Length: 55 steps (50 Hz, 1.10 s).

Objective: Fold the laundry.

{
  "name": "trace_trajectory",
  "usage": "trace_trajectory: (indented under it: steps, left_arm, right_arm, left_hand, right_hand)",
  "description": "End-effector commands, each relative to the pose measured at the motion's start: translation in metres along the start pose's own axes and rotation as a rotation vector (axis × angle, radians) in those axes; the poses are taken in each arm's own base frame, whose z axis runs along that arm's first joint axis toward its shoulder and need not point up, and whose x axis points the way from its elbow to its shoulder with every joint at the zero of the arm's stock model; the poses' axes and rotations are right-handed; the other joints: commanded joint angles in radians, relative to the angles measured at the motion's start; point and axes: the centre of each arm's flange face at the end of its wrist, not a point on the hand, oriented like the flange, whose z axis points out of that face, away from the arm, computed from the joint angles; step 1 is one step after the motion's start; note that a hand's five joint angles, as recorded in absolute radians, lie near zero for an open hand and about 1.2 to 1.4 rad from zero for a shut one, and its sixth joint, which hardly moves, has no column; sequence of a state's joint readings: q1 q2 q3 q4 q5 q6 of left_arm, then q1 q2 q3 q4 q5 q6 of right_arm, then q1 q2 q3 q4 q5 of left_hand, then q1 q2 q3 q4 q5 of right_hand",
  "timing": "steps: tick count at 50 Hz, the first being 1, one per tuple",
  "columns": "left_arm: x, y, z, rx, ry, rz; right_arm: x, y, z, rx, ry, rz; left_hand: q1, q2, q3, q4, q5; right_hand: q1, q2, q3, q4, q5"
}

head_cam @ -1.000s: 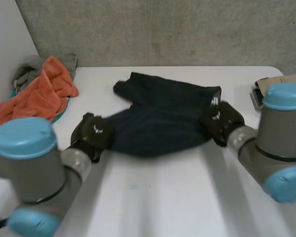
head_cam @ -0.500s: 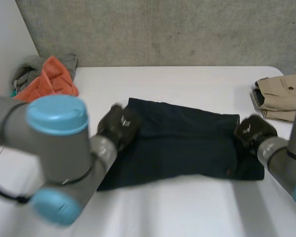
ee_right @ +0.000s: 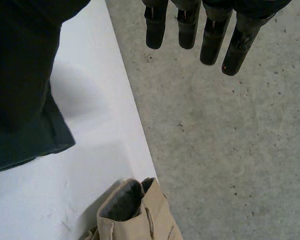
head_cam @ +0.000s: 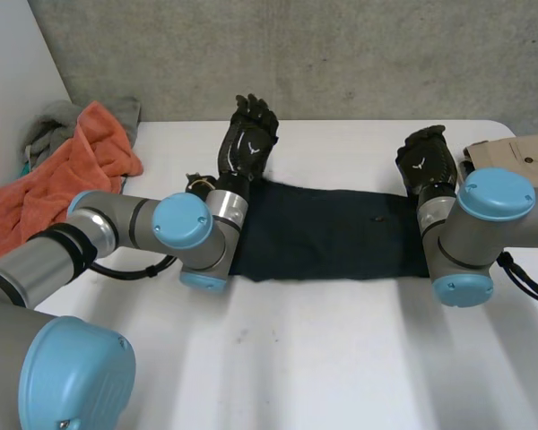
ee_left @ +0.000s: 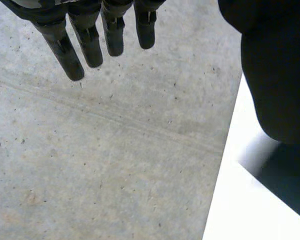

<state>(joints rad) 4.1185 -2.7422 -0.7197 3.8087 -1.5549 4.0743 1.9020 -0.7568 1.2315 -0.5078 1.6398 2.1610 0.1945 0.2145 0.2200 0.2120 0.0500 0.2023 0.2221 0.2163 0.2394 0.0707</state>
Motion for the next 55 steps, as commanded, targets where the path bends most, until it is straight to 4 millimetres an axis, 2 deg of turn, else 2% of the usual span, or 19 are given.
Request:
trace_trajectory:
  steps: [1,4,5,11,12,16,23,25,27,28,29,35,39,41,46,50,51,54,55]
  left_arm:
    - [-0.039,-0.034,-0.005,0.007,-0.024,-0.053]
    - [-0.049,-0.047,-0.014,0.008,-0.019,-0.070]
    - [-0.055,-0.056,-0.022,0.009,-0.008,-0.087]
    - [-0.062,-0.068,-0.058,-0.056,0.045,-0.172]
    - [-0.062,-0.068,-0.062,-0.068,0.049,-0.185]
    - [-0.072,-0.072,-0.080,-0.117,0.042,-0.270]
    - [-0.071,-0.069,-0.096,-0.161,0.058,-0.352]
    - [-0.070,-0.067,-0.097,-0.166,0.059,-0.351]
    - [-0.070,-0.067,-0.097,-0.167,0.060,-0.352]
    - [-0.070,-0.067,-0.098,-0.169,0.060,-0.353]
    - [-0.069,-0.067,-0.098,-0.170,0.063,-0.352]
    - [-0.071,-0.067,-0.102,-0.175,0.065,-0.350]
    - [-0.079,-0.070,-0.101,-0.168,0.050,-0.354]
    - [-0.082,-0.071,-0.103,-0.169,0.047,-0.353]
    - [-0.088,-0.075,-0.108,-0.168,0.045,-0.355]
    - [-0.090,-0.075,-0.113,-0.175,0.048,-0.355]
    - [-0.091,-0.075,-0.114,-0.176,0.047,-0.355]
    - [-0.093,-0.074,-0.115,-0.182,0.044,-0.353]
    - [-0.095,-0.072,-0.115,-0.185,0.038,-0.353]
  right_arm:
    - [0.051,-0.027,-0.024,0.033,0.035,0.272]
    - [0.075,-0.044,-0.049,0.045,-0.023,0.430]
    - [0.077,-0.044,-0.054,0.037,-0.050,0.458]
    - [0.074,-0.009,-0.083,-0.168,-0.279,0.616]
    - [0.068,-0.002,-0.093,-0.221,-0.343,0.643]
    - [0.057,0.009,-0.106,-0.285,-0.407,0.671]
    - [0.035,0.023,-0.099,-0.253,-0.383,0.645]
    - [0.025,0.032,-0.090,-0.248,-0.371,0.628]
    - [0.020,0.038,-0.085,-0.245,-0.360,0.606]
    - [0.020,0.041,-0.081,-0.245,-0.342,0.582]
    - [0.022,0.043,-0.079,-0.251,-0.323,0.570]
    - [0.036,0.047,-0.079,-0.271,-0.260,0.487]
    - [0.059,0.059,-0.080,-0.289,-0.213,0.389]
    - [0.070,0.065,-0.081,-0.295,-0.197,0.302]
    - [0.077,0.066,-0.078,-0.273,-0.190,0.091]
    - [0.078,0.043,-0.073,-0.171,-0.196,-0.064]
    - [0.074,0.019,-0.072,-0.081,-0.199,-0.113]
    - [0.062,-0.021,-0.075,0.085,-0.221,-0.158]
    - [0.052,-0.043,-0.078,0.191,-0.247,-0.165]
  left_hand:
    - [-0.020,-0.040,-0.045,-0.038,-0.050]
    - [-0.020,-0.040,-0.045,-0.038,-0.050]
    - [-0.020,-0.040,-0.045,-0.038,-0.050]
    - [-0.020,-0.040,-0.045,-0.038,-0.050]
    - [-0.020,-0.040,-0.045,-0.038,-0.050]
    - [-0.020,-0.040,-0.045,-0.038,-0.050]
    - [-0.020,-0.040,-0.045,-0.038,-0.050]
    - [-0.020,-0.040,-0.045,-0.038,-0.050]
    - [-0.020,-0.040,-0.045,-0.038,-0.050]
    - [-0.020,-0.040,-0.045,-0.038,-0.050]
    - [-0.020,-0.040,-0.045,-0.038,-0.050]
    - [-0.020,-0.040,-0.045,-0.038,-0.050]
    - [-0.020,-0.040,-0.045,-0.038,-0.050]
    - [-0.020,-0.040,-0.045,-0.038,-0.050]
    - [-0.020,-0.040,-0.045,-0.038,-0.050]
    - [-0.020,-0.040,-0.045,-0.038,-0.050]
    - [-0.020,-0.040,-0.045,-0.038,-0.050]
    - [-0.020,-0.040,-0.045,-0.038,-0.050]
    - [-0.020,-0.040,-0.045,-0.038,-0.050]
  right_hand:
    - [-0.028,-0.048,-0.042,-0.065,-0.071]
    - [-0.028,-0.048,-0.042,-0.065,-0.071]
    - [-0.028,-0.048,-0.042,-0.065,-0.071]
    - [-0.028,-0.048,-0.042,-0.065,-0.071]
    - [-0.018,-0.038,-0.032,-0.055,-0.061]
    - [0.041,0.021,0.027,0.004,-0.002]
    - [0.053,0.033,0.039,0.016,0.010]
    - [0.205,0.185,0.191,0.168,0.162]
    - [0.495,0.475,0.481,0.458,0.452]
    - [1.017,0.997,1.003,0.979,0.974]
    - [1.192,1.172,1.178,1.155,1.149]
    - [1.194,1.174,1.180,1.157,1.151]
    - [1.194,1.174,1.180,1.157,1.151]
    - [1.194,1.174,1.180,1.157,1.151]
    - [1.194,1.174,1.180,1.157,1.151]
    - [1.194,1.174,1.180,1.157,1.151]
    - [1.194,1.174,1.180,1.157,1.151]
    - [1.194,1.174,1.180,1.157,1.151]
    - [1.194,1.174,1.180,1.157,1.151]
